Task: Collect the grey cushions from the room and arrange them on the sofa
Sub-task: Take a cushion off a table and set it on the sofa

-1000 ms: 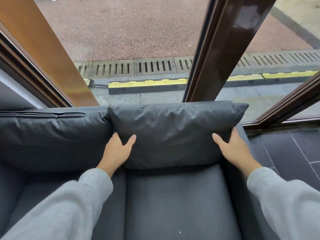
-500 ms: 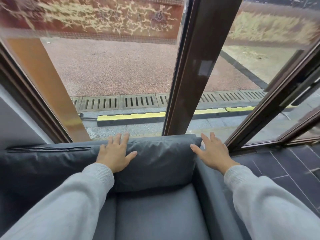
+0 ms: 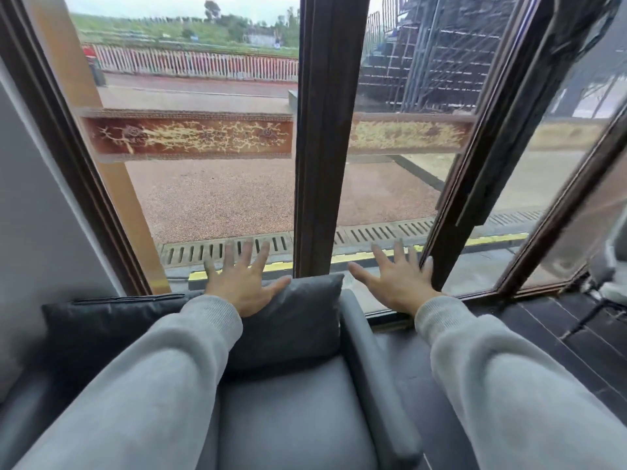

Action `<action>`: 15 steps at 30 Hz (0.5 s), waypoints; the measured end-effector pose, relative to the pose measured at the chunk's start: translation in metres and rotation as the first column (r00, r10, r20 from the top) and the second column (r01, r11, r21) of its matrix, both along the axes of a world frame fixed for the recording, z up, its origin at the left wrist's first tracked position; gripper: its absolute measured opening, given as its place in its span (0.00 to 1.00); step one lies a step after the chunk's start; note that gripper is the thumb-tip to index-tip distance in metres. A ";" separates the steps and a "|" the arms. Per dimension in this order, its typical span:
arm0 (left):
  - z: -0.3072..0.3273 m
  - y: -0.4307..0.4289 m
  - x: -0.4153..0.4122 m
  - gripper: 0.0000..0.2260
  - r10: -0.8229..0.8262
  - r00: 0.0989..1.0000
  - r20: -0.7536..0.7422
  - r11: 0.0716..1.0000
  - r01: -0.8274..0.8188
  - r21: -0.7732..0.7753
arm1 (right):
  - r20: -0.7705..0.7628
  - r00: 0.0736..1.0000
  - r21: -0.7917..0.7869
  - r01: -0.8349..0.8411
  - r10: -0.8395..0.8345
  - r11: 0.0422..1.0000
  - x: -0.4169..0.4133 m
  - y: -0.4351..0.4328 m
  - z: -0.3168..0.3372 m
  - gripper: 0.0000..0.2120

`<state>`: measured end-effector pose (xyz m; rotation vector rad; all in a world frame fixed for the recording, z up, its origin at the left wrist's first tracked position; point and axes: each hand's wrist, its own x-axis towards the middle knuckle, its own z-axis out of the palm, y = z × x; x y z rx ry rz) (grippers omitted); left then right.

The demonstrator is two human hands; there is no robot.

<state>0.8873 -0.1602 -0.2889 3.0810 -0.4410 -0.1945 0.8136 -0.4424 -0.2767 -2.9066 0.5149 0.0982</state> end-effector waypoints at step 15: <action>0.164 -0.070 -0.231 0.44 -0.220 0.971 0.089 0.967 0.229 -0.114 | 0.132 0.970 0.011 0.206 -0.206 0.978 -0.288 -0.045 0.156 0.55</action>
